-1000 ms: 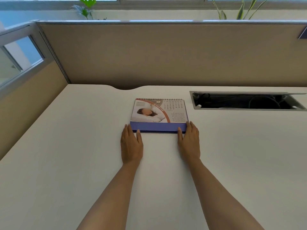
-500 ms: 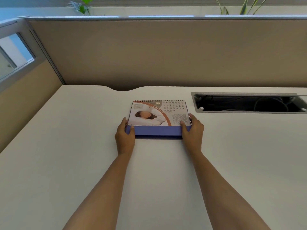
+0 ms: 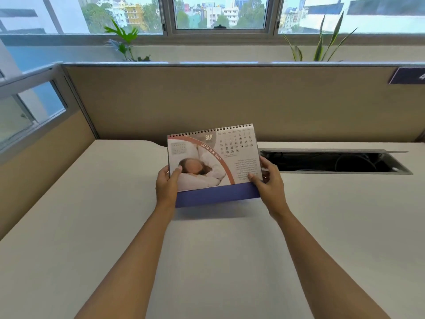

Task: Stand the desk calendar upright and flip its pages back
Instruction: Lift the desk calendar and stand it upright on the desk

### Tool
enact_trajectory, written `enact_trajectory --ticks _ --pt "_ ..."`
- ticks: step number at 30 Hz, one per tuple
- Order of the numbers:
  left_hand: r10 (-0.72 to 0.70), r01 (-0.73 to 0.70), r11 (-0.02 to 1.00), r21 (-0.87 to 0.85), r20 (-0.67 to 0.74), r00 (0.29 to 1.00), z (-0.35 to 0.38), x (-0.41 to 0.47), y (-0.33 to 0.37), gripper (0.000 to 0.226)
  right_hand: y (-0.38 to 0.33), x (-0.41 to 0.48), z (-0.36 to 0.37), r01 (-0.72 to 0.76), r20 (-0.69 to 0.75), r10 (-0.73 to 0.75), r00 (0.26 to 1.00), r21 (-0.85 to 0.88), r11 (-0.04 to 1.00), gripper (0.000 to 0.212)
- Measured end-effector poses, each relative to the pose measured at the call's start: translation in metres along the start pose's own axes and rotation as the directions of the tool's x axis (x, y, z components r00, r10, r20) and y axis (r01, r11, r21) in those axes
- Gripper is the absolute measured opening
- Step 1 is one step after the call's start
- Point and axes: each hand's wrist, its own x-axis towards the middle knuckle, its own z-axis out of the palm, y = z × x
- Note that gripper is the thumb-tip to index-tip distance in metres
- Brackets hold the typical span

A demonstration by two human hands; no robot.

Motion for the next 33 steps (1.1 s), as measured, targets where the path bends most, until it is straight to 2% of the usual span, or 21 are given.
enact_trajectory --ticks 3,7,11,13,22,31,33 --pt "-0.038 0.036 0.993 -0.111 -0.016 0.999 -0.002 -0.002 0.018 0.026 -0.017 0.003 -0.002 -0.036 0.007 0.036 0.999 0.119 0.992 0.036" --pt "-0.046 0.05 0.982 -0.182 0.026 0.999 -0.007 -0.015 0.045 0.034 -0.039 0.003 -0.006 -0.063 0.024 0.06 0.998 0.166 0.984 0.016" --pt "-0.017 0.026 0.988 -0.149 0.062 0.998 -0.008 -0.026 0.067 0.05 -0.053 0.0 -0.01 -0.116 0.015 0.116 0.993 0.2 0.973 0.026" --pt "-0.006 0.016 0.987 -0.16 0.063 0.998 -0.009 -0.032 0.073 0.048 -0.056 -0.004 -0.013 -0.129 0.005 0.131 0.991 0.228 0.965 0.031" --pt "-0.097 0.092 0.993 -0.068 -0.072 0.993 -0.005 -0.05 0.079 0.055 -0.066 -0.02 -0.016 -0.263 -0.063 0.283 0.957 0.227 0.938 0.056" --pt "-0.081 0.083 0.997 0.006 -0.114 0.99 0.0 -0.057 0.061 0.035 -0.065 -0.027 -0.016 -0.329 -0.068 0.341 0.937 0.151 0.932 0.075" --pt "-0.074 0.074 0.997 -0.005 -0.112 0.991 0.0 -0.058 0.058 0.034 -0.063 -0.028 -0.016 -0.321 -0.074 0.335 0.939 0.15 0.935 0.071"
